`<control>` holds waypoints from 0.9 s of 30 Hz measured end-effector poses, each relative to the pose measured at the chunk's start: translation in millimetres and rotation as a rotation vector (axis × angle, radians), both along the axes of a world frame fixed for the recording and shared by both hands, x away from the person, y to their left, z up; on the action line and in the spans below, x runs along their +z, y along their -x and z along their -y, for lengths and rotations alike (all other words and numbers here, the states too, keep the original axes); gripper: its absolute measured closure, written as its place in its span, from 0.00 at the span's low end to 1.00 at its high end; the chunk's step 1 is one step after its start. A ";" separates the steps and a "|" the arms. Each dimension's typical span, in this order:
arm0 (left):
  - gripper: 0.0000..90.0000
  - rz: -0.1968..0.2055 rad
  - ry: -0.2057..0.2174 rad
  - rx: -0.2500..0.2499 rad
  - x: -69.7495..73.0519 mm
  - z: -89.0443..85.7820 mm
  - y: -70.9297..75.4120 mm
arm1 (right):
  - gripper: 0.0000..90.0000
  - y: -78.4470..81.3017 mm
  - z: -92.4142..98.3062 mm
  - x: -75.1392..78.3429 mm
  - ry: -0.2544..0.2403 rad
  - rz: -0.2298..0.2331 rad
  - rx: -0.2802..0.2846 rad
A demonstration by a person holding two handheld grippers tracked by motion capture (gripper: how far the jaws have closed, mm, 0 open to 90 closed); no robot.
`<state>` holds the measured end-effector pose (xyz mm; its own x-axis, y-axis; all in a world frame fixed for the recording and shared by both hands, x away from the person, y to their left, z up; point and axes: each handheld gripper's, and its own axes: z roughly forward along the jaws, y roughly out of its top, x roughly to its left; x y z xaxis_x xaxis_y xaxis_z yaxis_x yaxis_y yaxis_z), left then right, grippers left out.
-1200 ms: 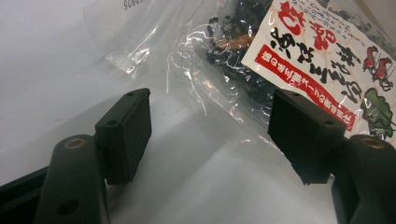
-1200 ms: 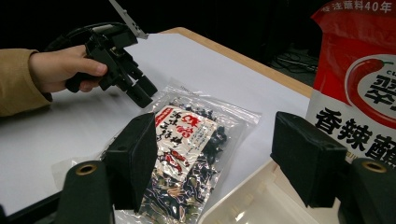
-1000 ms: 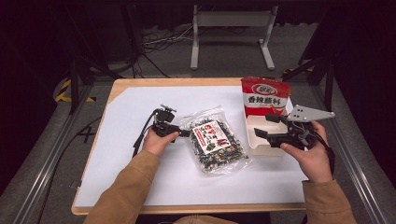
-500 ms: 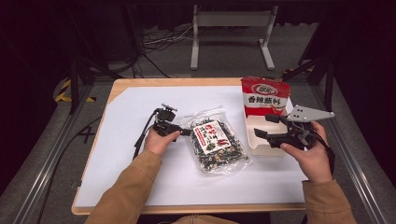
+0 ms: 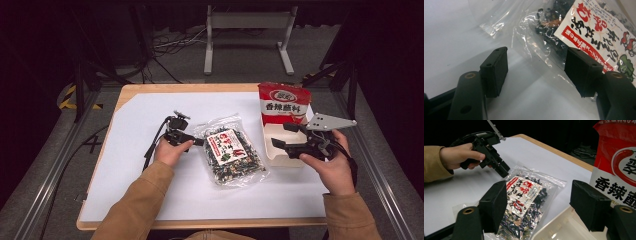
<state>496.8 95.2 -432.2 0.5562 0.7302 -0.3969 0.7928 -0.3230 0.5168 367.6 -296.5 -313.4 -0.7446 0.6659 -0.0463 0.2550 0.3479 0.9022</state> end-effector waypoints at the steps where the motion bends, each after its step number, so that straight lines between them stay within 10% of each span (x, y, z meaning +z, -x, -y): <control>1: 0.38 -0.001 0.002 0.011 0.0 0.6 -0.3 | 0.33 0.1 -0.3 0.0 0.001 0.001 0.000; 27: 0.51 0.009 -0.016 0.023 0.8 24.7 -7.0 | 0.33 0.1 3.8 -0.8 -0.013 -0.001 0.004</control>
<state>503.8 70.5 -431.5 0.5429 0.7489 -0.3801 0.7954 -0.3131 0.5190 367.5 -300.3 -314.2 -0.7476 0.6631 -0.0374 0.2541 0.3375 0.9064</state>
